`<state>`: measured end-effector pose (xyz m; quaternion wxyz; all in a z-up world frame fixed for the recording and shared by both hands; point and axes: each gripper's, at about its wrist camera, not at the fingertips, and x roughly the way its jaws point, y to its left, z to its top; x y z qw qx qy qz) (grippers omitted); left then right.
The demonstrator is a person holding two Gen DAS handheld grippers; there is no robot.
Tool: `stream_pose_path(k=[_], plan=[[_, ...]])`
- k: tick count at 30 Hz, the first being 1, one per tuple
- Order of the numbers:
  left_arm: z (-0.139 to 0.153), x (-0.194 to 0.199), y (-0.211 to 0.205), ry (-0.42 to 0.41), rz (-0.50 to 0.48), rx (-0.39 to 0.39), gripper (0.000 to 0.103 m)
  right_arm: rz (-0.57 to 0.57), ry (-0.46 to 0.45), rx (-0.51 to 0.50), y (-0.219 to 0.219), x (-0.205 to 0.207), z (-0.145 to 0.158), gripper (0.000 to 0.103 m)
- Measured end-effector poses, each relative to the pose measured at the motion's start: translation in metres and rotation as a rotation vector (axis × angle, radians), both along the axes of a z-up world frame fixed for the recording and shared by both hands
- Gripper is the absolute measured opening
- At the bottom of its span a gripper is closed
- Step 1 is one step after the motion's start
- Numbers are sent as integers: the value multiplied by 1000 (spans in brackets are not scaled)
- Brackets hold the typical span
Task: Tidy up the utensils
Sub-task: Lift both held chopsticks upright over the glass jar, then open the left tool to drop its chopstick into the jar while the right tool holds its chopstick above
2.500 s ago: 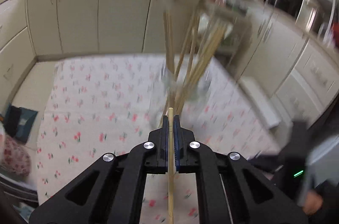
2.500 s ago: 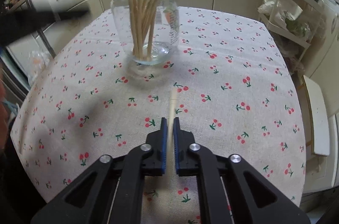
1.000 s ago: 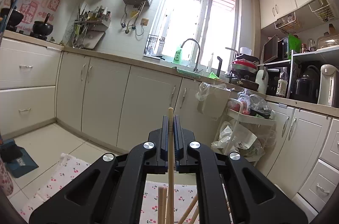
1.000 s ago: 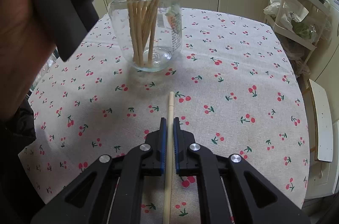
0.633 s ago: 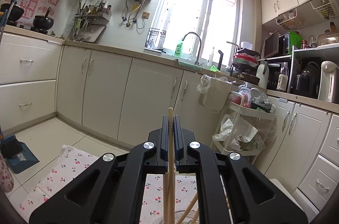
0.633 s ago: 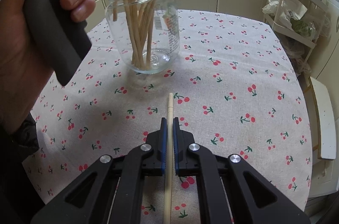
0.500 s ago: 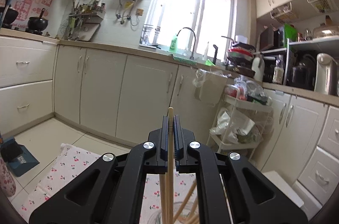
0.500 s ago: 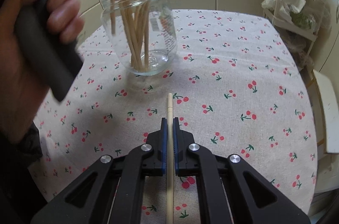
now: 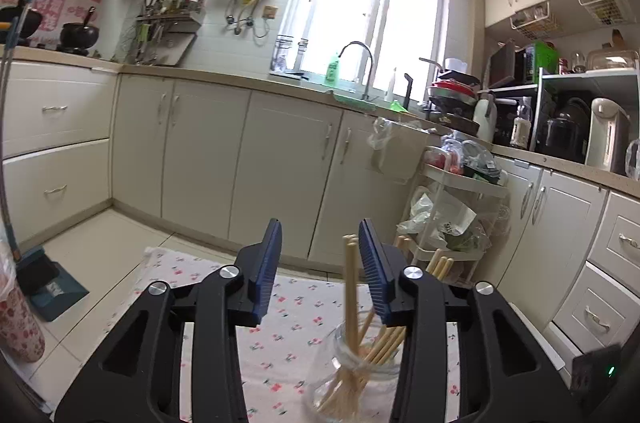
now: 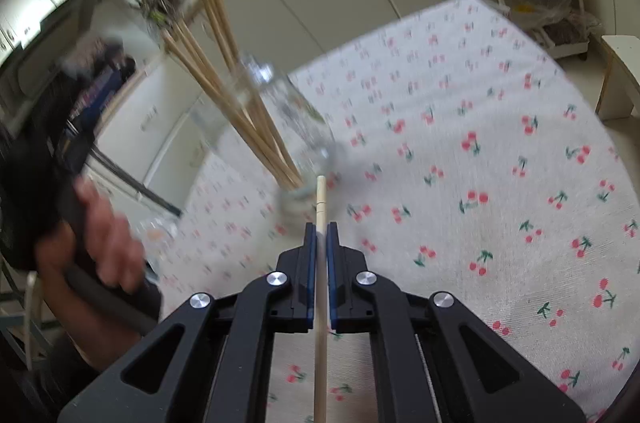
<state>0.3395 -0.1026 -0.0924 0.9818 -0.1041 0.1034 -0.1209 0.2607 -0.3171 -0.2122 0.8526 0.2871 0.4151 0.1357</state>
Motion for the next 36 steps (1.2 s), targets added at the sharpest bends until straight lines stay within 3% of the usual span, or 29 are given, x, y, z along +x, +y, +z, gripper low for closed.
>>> stream_pose_path(k=[8, 12, 16, 26, 36], plan=[[-38, -21, 43, 117, 67, -26, 46, -116, -296, 106, -2, 12, 78, 6], [-57, -24, 57, 173, 84, -61, 46, -194, -485, 89, 9, 38, 123, 6], [-65, -27, 64, 184, 87, -85, 47, -272, -596, 6, 24, 68, 143, 6], [-75, -22, 76, 220, 79, -126, 49, -371, -653, -244, 61, 116, 131, 6], [-79, -18, 84, 234, 79, -154, 50, -353, -605, -307, 71, 120, 109, 6]])
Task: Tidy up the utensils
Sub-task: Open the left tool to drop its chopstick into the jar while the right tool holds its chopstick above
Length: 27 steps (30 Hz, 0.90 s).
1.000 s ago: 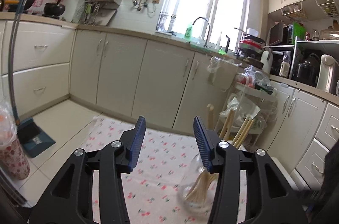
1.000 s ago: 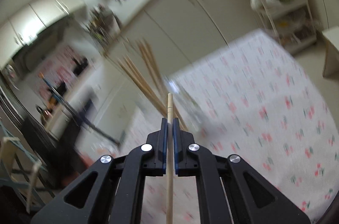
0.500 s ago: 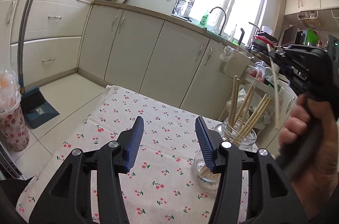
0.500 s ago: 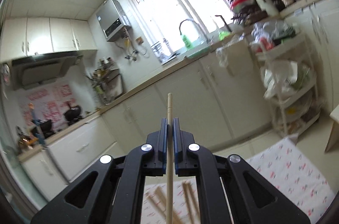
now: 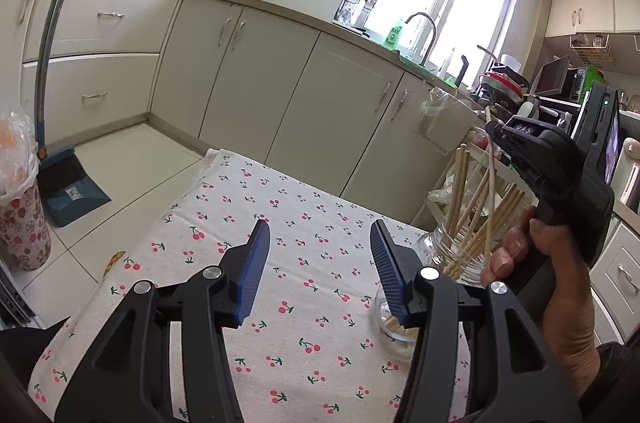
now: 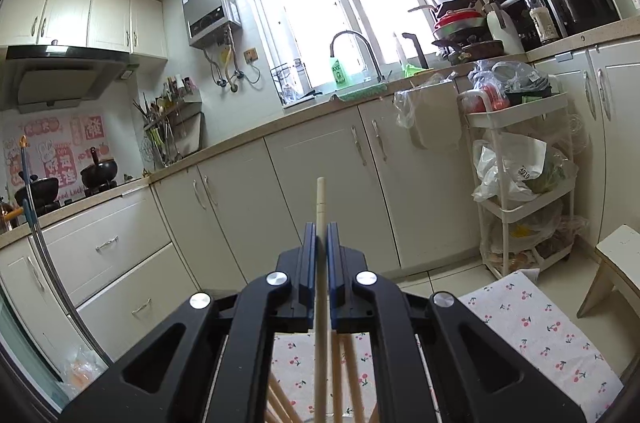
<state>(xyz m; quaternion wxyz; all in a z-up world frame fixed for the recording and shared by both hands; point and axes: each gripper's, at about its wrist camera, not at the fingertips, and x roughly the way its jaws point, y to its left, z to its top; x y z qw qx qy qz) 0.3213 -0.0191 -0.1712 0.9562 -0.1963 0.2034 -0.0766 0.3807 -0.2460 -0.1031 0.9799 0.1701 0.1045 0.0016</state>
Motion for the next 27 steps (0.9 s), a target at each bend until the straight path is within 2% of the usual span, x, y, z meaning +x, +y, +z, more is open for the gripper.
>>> stream_pose_path(k=[11, 17, 21, 24, 27], plan=[[-2, 4, 1, 9, 8, -12, 50, 32, -14, 8, -1, -6, -5, 6], [-5, 6, 2, 18, 8, -16, 50, 39, -6, 83, -15, -4, -3, 6], [-7, 8, 2, 28, 4, -22, 50, 25, -50, 116, -19, -2, 13, 6], [-8, 9, 1, 28, 2, -23, 50, 15, -82, 94, -16, 1, 24, 6], [-8, 10, 2, 30, 5, -30, 50, 12, -69, 71, -12, 5, 22, 6]])
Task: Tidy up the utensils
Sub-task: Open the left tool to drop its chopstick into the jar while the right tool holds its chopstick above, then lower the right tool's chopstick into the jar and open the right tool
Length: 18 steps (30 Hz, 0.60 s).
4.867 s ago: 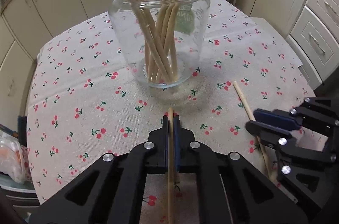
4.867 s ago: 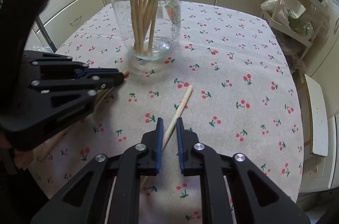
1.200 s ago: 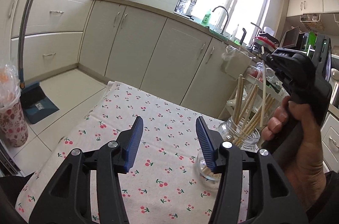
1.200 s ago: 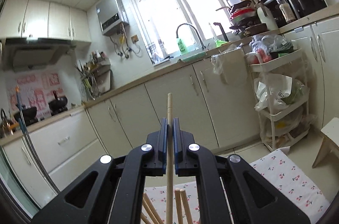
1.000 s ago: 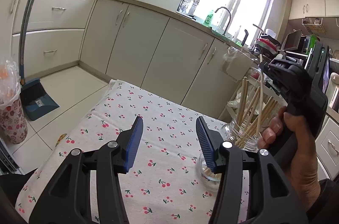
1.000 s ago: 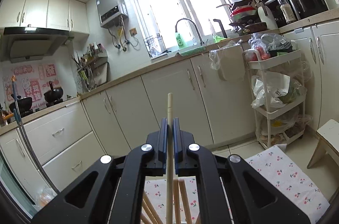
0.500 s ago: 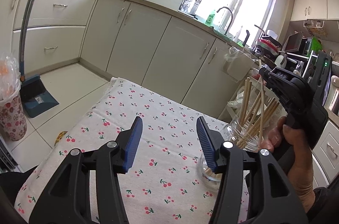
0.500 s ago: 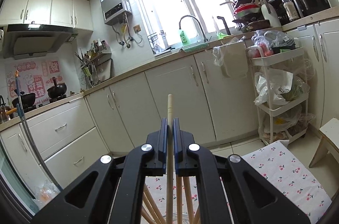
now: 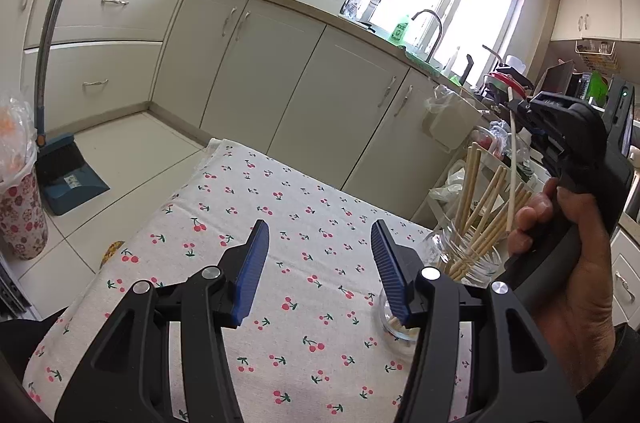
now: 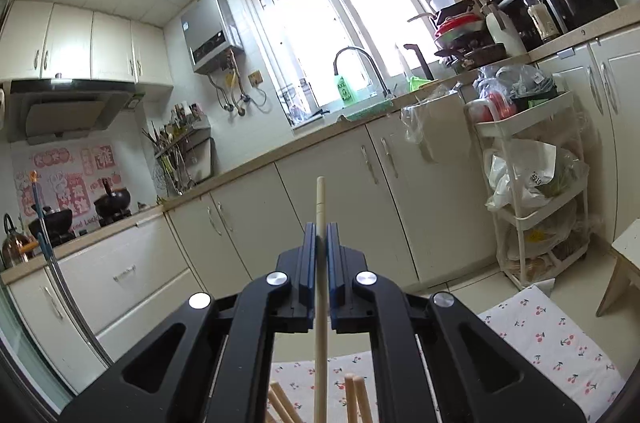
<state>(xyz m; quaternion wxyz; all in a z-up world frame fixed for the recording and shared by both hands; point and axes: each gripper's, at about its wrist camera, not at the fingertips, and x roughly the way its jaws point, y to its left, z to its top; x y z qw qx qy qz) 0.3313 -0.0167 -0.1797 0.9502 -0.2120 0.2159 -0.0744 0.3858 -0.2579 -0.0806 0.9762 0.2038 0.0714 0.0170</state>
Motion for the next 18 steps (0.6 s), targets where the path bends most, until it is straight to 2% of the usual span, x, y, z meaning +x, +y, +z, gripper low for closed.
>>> stream_pose_path(k=[4, 18], plan=[[-1, 2, 4, 3, 8, -9, 50, 7, 46, -12, 4, 2, -14, 6], [-2, 3, 3, 15, 17, 0, 53, 39, 51, -73, 10, -17, -22, 7]])
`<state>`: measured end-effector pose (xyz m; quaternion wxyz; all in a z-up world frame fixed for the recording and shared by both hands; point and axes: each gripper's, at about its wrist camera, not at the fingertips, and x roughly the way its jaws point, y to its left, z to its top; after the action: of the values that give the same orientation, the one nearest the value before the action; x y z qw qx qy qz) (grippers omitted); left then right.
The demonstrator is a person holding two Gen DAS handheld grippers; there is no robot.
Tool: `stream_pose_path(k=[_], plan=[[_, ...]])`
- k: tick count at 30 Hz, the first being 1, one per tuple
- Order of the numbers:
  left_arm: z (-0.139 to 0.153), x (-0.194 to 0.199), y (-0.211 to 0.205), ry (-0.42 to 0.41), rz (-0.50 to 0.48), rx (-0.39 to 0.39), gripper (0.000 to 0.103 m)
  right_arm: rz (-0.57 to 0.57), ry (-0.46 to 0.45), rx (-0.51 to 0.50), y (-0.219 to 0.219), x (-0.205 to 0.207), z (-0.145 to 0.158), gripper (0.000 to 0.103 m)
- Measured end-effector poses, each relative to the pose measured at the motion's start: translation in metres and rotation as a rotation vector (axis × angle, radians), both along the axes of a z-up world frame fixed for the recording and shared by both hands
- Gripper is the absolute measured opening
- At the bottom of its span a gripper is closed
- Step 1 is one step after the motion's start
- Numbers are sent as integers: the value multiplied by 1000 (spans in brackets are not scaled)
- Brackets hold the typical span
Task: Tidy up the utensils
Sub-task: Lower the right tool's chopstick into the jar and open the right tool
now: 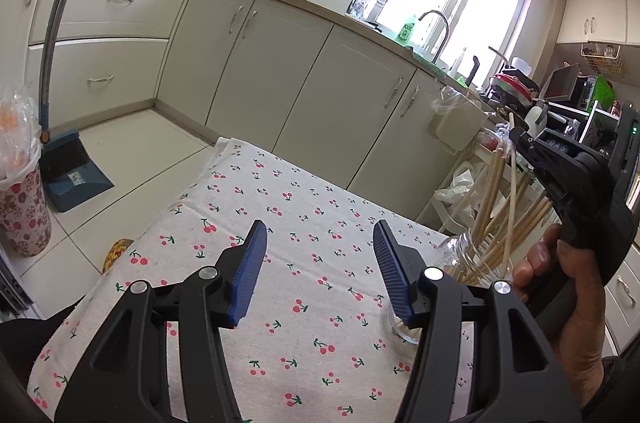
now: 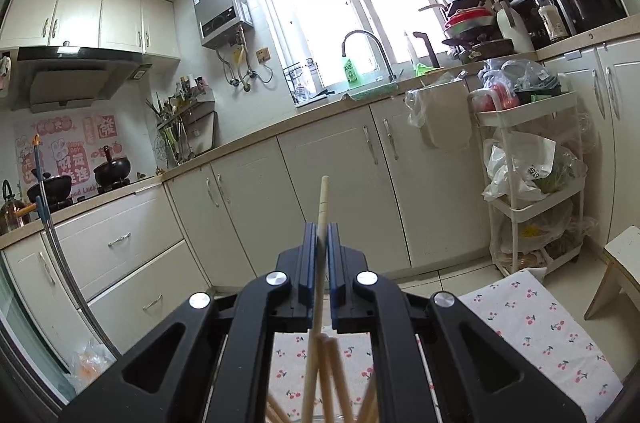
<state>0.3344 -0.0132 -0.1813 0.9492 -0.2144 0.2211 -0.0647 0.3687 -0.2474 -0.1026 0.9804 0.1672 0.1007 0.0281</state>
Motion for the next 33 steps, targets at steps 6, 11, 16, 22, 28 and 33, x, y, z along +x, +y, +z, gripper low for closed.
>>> stream_pose_path(k=[6, 11, 16, 22, 28, 33], plan=[[1, -2, -4, 8, -8, 4, 55, -25, -3, -14, -5, 4, 0, 7], [1, -4, -6, 8, -17, 8, 55, -35, -9, -26, -7, 10, 1, 7], [-3, -2, -4, 21, -12, 4, 56, -49, -18, -33, -8, 13, 1, 7], [-6, 0, -3, 32, -10, 0, 56, -43, -17, -42, -7, 13, 0, 7], [-3, -1, -3, 30, -10, 9, 57, 4, -15, -58, -6, -8, 3, 7], [4, -5, -5, 37, -15, 29, 62, 29, 1, -82, -13, -38, 5, 12]])
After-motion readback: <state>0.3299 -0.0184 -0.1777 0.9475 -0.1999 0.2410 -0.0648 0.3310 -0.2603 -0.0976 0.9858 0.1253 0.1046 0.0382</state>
